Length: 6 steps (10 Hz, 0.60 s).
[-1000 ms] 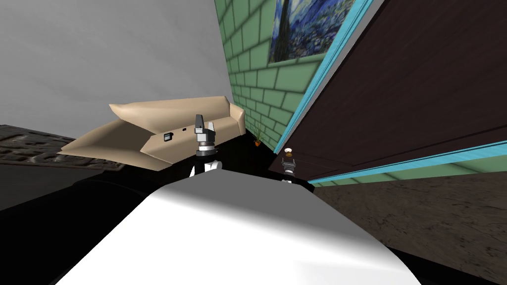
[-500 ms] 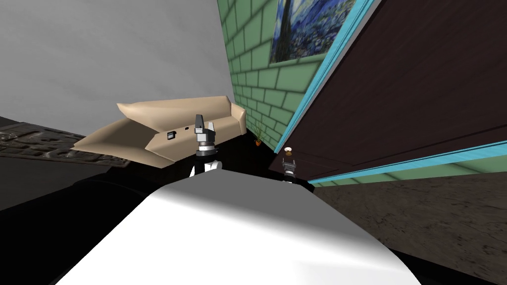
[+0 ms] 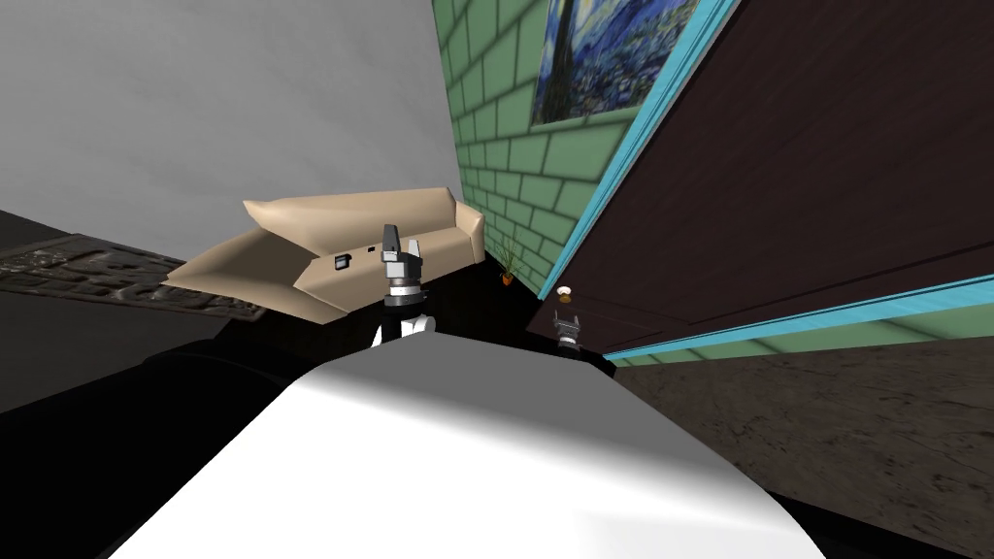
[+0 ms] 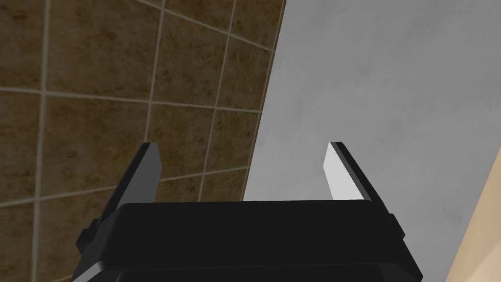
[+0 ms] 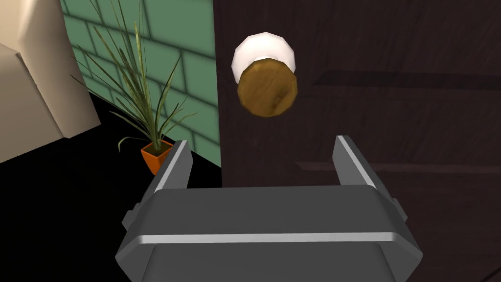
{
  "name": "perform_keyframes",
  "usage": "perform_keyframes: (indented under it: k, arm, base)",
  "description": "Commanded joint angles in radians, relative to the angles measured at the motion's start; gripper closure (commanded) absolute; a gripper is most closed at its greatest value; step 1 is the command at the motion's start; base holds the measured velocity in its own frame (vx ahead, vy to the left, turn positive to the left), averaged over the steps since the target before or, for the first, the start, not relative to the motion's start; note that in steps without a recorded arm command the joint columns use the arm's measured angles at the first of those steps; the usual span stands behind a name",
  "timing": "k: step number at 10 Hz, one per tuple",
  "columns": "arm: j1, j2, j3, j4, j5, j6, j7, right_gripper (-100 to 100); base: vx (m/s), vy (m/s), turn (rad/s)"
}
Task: Pull the door open
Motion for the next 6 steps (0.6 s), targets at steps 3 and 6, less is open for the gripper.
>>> perform_keyframes:
  k: [3, 6]
  arm:
    - [0.016, -0.015, 0.027, -0.02, -0.029, -0.01, -0.069, -100]
    - [0.019, -0.032, 0.007, 0.008, -0.033, -0.024, -0.088, -100]
  base:
    - [-0.052, -0.025, 0.029]
    - [0.099, 0.014, 0.122]
